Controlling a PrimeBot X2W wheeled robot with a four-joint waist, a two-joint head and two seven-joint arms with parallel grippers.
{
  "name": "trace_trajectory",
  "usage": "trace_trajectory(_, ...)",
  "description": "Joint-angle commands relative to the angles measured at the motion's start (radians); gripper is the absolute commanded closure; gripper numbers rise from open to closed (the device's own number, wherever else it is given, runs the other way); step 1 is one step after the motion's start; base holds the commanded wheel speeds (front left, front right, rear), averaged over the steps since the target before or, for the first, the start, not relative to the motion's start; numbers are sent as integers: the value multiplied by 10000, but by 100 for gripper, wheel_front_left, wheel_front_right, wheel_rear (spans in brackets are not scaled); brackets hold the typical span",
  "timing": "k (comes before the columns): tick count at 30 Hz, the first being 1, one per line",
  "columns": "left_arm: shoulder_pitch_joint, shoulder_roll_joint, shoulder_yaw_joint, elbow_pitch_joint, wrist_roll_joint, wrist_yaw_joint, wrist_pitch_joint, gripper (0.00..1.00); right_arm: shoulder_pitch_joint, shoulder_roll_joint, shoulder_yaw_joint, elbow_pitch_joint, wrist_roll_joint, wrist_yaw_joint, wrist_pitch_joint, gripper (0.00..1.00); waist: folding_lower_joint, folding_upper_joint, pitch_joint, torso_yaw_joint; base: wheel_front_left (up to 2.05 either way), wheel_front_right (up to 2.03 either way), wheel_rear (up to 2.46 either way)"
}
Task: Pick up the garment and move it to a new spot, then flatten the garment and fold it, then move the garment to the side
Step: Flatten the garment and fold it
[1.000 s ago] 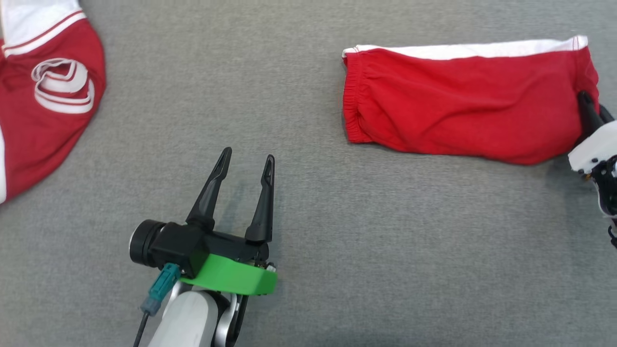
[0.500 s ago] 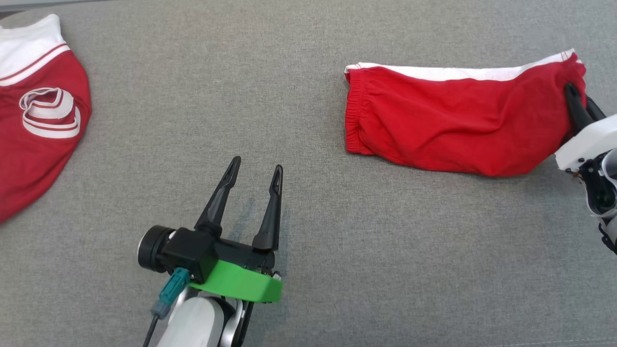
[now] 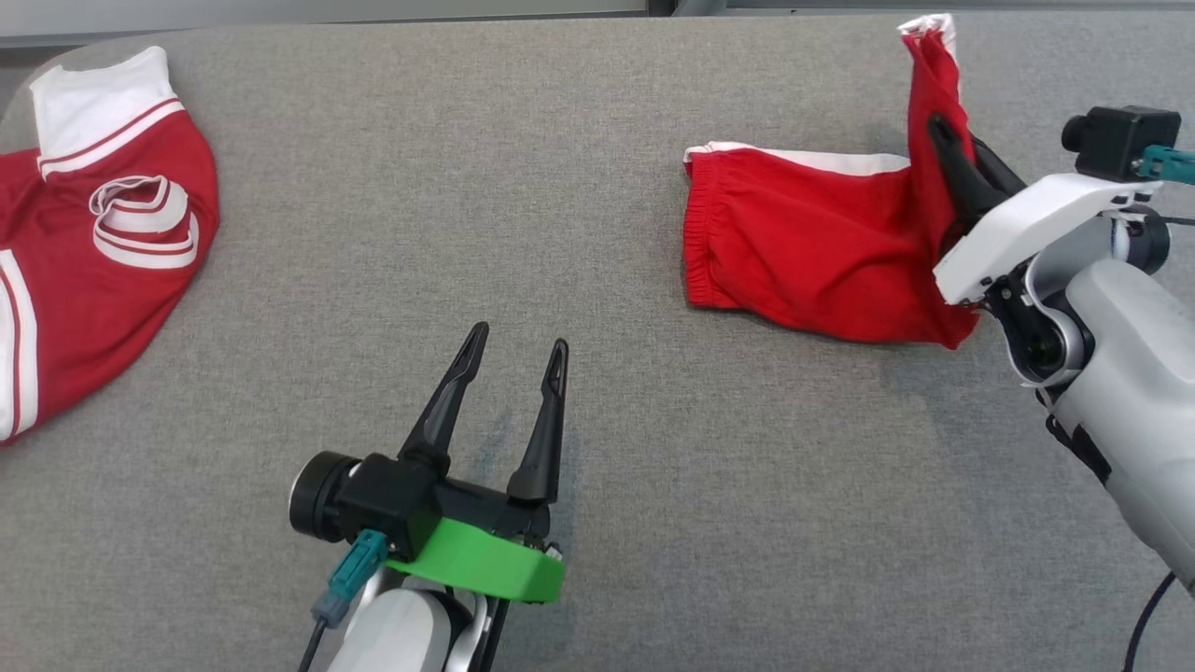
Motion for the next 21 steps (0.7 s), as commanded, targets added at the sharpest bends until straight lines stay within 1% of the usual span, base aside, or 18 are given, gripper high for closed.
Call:
trace_trajectory(1, 69, 34, -7, 0, -82, 25, 0, 0, -97, 54, 26, -20, -65, -10, 15, 100, 0, 0, 4, 68, 0, 0, 0)
trace_trajectory(11, -144, 32, -118, -46, -217, 109, 0, 0, -611, 1191, 268, 319, -346, -10, 266, 100, 0, 0, 184, 573, 0, 0, 0)
trace_trajectory(21, -352, 32, -197, 19, -327, 114, 0, 0, -919, 2259, 484, 1334, -344, -7, 421, 100, 0, 0, 394, 807, 0, 0, 0)
